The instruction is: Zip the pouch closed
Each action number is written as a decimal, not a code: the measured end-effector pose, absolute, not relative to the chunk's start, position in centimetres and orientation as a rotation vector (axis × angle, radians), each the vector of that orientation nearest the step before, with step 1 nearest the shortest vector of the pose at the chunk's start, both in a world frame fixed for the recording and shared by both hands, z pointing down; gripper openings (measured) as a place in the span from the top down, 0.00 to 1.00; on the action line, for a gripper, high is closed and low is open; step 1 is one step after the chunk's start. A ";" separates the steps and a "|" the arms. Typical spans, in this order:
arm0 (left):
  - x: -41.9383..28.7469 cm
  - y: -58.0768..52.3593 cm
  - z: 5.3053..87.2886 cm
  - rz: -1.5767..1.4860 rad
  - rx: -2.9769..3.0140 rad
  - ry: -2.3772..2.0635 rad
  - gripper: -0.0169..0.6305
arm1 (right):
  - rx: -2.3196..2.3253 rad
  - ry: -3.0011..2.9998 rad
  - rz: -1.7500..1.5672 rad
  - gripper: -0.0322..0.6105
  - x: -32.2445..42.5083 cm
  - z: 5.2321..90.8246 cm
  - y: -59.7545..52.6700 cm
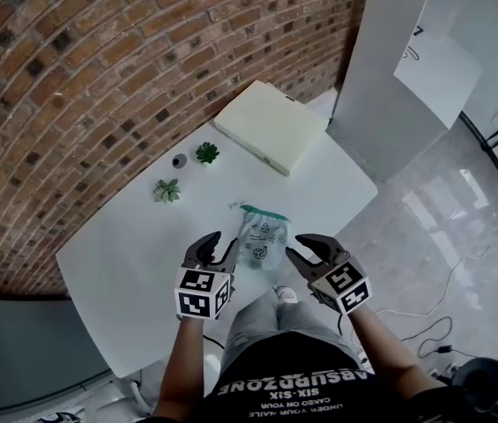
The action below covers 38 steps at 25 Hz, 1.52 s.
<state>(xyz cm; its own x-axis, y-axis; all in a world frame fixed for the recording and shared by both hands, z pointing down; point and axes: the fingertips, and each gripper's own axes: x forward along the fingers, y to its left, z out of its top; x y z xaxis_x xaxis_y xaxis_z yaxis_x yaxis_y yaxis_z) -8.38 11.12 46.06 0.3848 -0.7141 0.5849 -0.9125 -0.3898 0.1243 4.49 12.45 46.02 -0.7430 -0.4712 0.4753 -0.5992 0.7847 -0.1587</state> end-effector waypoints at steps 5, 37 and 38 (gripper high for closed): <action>-8.9 9.2 46.6 0.695 2.261 -1.320 0.75 | 0.777 -2.514 0.438 0.77 3.2 46.9 10.9; -9.1 0.0 60.1 1.194 2.169 -1.013 0.75 | 0.251 -2.348 0.291 0.77 -3.9 58.2 -1.9; -9.0 -0.1 60.7 1.205 2.170 -1.001 0.75 | 0.233 -2.344 0.285 0.77 -4.2 58.4 -2.1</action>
<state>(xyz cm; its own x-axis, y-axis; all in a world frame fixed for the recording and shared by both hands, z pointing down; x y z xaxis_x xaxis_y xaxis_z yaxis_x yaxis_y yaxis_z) -9.00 -0.11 60.69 0.3509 -0.3723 0.8592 -0.7763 -0.6288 0.0446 -4.22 -2.11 58.43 -0.7019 -0.0834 0.7074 -0.2506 0.9585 -0.1357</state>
